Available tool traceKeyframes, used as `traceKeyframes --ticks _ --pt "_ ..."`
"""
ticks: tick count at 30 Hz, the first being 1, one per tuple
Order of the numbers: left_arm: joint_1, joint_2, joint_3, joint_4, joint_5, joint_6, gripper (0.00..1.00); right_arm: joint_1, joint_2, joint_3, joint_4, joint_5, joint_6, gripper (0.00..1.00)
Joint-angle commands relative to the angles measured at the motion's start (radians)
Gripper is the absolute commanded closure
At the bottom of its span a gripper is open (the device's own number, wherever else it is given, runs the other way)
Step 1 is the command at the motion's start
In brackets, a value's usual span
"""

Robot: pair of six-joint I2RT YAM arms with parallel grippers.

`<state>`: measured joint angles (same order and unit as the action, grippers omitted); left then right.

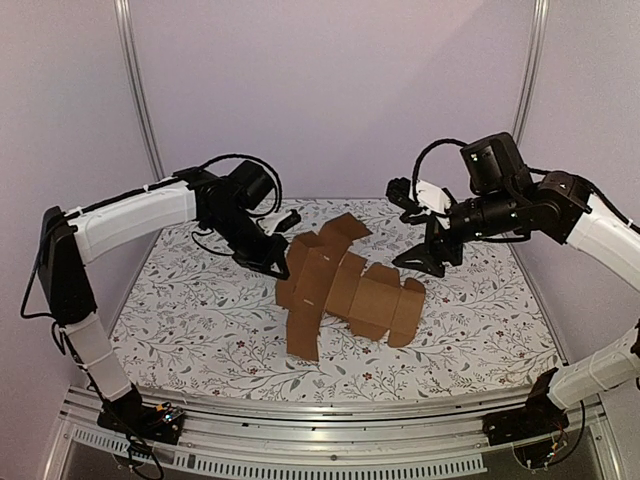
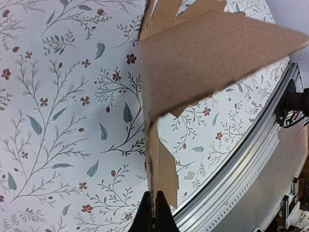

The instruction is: Fold the paper box

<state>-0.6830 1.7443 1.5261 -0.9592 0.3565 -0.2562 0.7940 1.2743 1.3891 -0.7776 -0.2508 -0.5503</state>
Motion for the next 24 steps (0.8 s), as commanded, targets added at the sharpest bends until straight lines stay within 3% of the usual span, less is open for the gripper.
traceKeyframes --ticks 1,11,24 --pt "-0.028 0.075 0.145 -0.111 -0.08 0.135 1.0 0.008 0.069 0.056 0.02 -0.01 -0.085 0.15" --pt "-0.062 0.223 0.422 -0.234 -0.199 0.236 1.0 0.01 0.228 0.13 0.174 0.064 -0.092 0.29" --pt "-0.087 0.24 0.467 -0.236 -0.224 0.229 1.0 0.012 0.445 0.286 0.225 0.07 -0.105 0.42"
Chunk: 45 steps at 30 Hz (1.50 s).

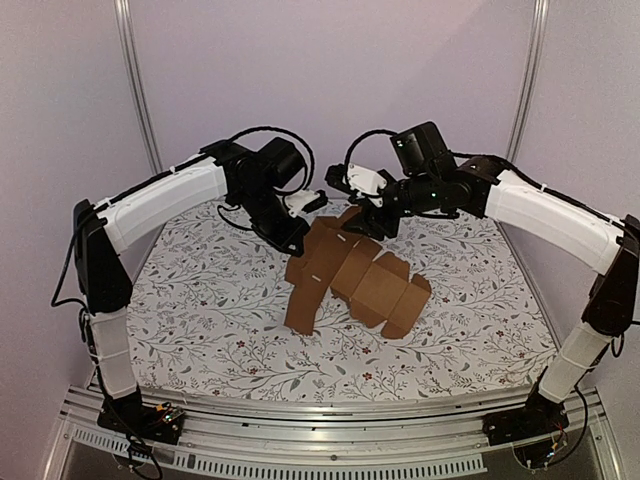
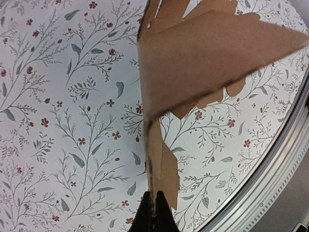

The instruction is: Fold the paper box

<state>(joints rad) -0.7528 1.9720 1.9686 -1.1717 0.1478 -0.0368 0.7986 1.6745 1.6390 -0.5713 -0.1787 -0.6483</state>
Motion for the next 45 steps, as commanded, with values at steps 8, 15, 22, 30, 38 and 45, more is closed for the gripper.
traceKeyframes --ticks 8,15,22,30,38,45 --pt "-0.021 0.013 0.02 -0.019 -0.015 0.009 1.0 0.009 0.107 0.047 0.072 -0.013 0.009 0.49" --pt "-0.025 0.006 0.011 -0.019 -0.013 0.018 1.0 0.008 0.157 0.077 0.089 -0.009 0.011 0.56" --pt "-0.026 -0.01 -0.016 -0.006 -0.02 0.026 1.0 0.009 0.191 0.085 0.092 -0.016 0.012 0.7" --pt "-0.026 -0.027 -0.044 0.016 -0.008 0.026 1.0 0.01 0.203 0.082 0.086 -0.025 0.015 0.98" --pt "-0.009 -0.098 -0.098 0.08 -0.057 -0.017 0.67 0.01 0.172 0.057 0.071 0.007 0.02 1.0" --pt "0.037 -0.246 -0.207 0.213 -0.041 -0.073 0.4 0.009 0.142 0.05 0.032 0.093 0.14 1.0"
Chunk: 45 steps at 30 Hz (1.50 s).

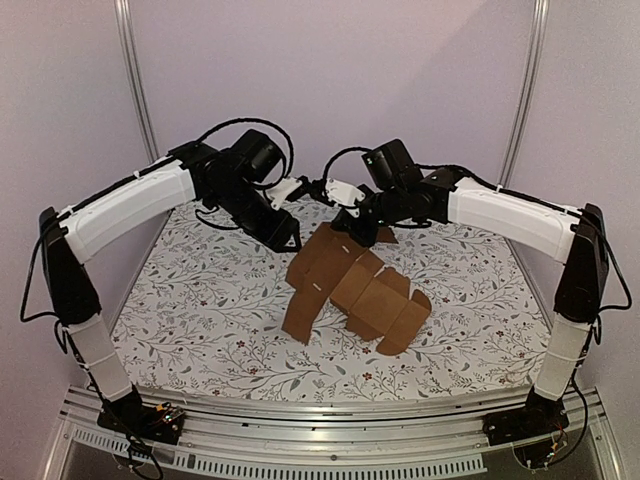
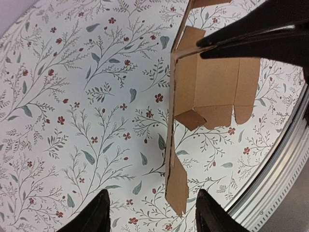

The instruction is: Fold the paper box

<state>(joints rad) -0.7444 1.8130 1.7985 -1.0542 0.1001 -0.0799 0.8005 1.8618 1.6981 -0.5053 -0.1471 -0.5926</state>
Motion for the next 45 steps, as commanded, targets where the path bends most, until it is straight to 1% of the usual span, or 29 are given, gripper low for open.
traceKeyframes --ticks 1,4,6,8,10,13,14,15,18,22,25,30,35,38,41,45 --pt "0.03 -0.102 -0.047 0.109 0.014 -0.033 0.39 0.007 -0.049 -0.009 -0.042 0.075 0.12 1.0" --pt "0.033 -0.16 -0.109 0.164 0.028 -0.052 0.35 0.007 -0.068 -0.018 -0.046 0.115 0.225 1.0" --pt "0.035 -0.195 -0.151 0.197 0.045 -0.066 0.34 0.007 -0.085 -0.026 -0.045 0.139 0.292 1.0" --pt "0.037 -0.238 -0.2 0.235 0.054 -0.085 0.33 0.008 -0.095 -0.02 -0.059 0.195 0.389 1.0" --pt "0.037 -0.277 -0.247 0.261 0.054 -0.107 0.33 0.007 -0.102 -0.006 -0.083 0.228 0.487 1.0" --pt "0.04 -0.343 -0.337 0.311 0.04 -0.137 0.32 0.007 -0.118 0.005 -0.117 0.296 0.583 1.0" --pt "0.042 -0.362 -0.365 0.327 0.042 -0.148 0.32 0.007 -0.121 0.01 -0.134 0.32 0.654 1.0" --pt "0.043 -0.383 -0.392 0.34 0.044 -0.159 0.32 0.007 -0.123 0.014 -0.148 0.339 0.685 1.0" --pt "0.045 -0.439 -0.479 0.375 0.034 -0.193 0.32 0.007 -0.123 0.02 -0.185 0.36 0.799 1.0" --pt "0.047 -0.509 -0.582 0.42 0.012 -0.225 0.31 0.006 -0.122 0.001 -0.188 0.373 0.931 1.0" --pt "0.052 -0.561 -0.655 0.45 -0.005 -0.242 0.3 0.009 -0.119 -0.038 -0.161 0.362 0.992 1.0" --pt "0.073 -0.631 -0.761 0.509 -0.029 -0.262 0.24 0.034 -0.125 -0.13 -0.078 0.358 1.059 1.0" --pt "0.146 -0.669 -0.873 0.587 -0.042 -0.318 0.2 0.034 -0.152 -0.209 0.01 0.305 1.147 1.0" --pt "0.196 -0.666 -0.937 0.667 0.037 -0.359 0.2 0.038 -0.163 -0.244 0.041 0.284 1.173 1.0" --pt "0.204 -0.647 -0.982 0.722 0.044 -0.372 0.2 0.037 -0.189 -0.296 0.079 0.273 1.169 1.0" --pt "0.229 -0.613 -1.022 0.809 0.098 -0.381 0.2 0.038 -0.222 -0.353 0.111 0.237 1.137 1.0"
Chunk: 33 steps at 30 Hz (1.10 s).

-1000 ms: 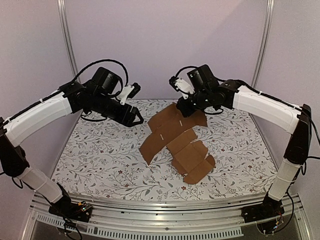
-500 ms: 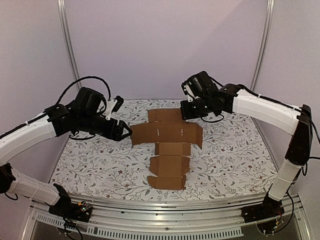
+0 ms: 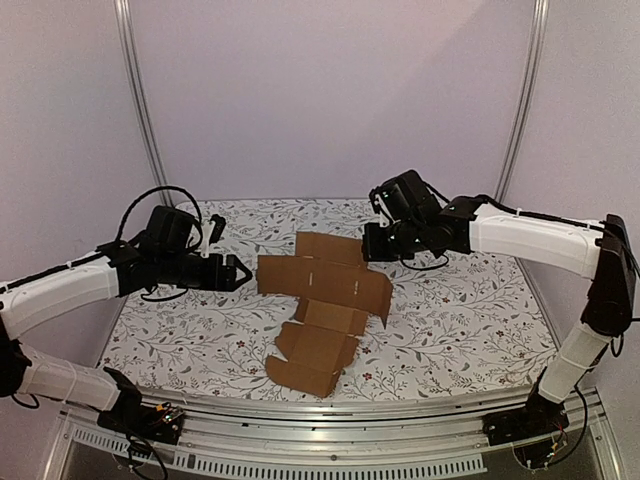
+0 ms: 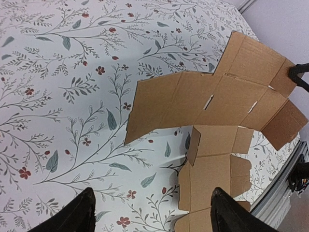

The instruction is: Fold the paper box

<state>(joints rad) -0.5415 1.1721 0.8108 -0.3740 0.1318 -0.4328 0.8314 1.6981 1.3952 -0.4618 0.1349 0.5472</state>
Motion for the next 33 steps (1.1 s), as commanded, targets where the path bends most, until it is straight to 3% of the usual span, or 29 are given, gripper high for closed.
traceKeyframes --ticks 1,9,22,33 --pt "0.032 0.035 -0.042 0.149 0.081 -0.03 0.2 0.007 -0.067 -0.065 0.076 -0.059 -0.014 1.0" --pt "0.048 0.105 -0.058 0.214 0.154 -0.019 0.22 0.006 -0.123 -0.126 0.124 -0.235 -0.151 1.0" --pt "0.048 0.086 -0.118 0.246 0.107 -0.011 0.25 0.006 -0.219 -0.201 0.151 -0.349 -0.303 1.0" --pt "0.046 0.087 -0.163 0.334 0.167 0.005 0.29 0.008 -0.281 -0.253 0.168 -0.475 -0.365 1.0"
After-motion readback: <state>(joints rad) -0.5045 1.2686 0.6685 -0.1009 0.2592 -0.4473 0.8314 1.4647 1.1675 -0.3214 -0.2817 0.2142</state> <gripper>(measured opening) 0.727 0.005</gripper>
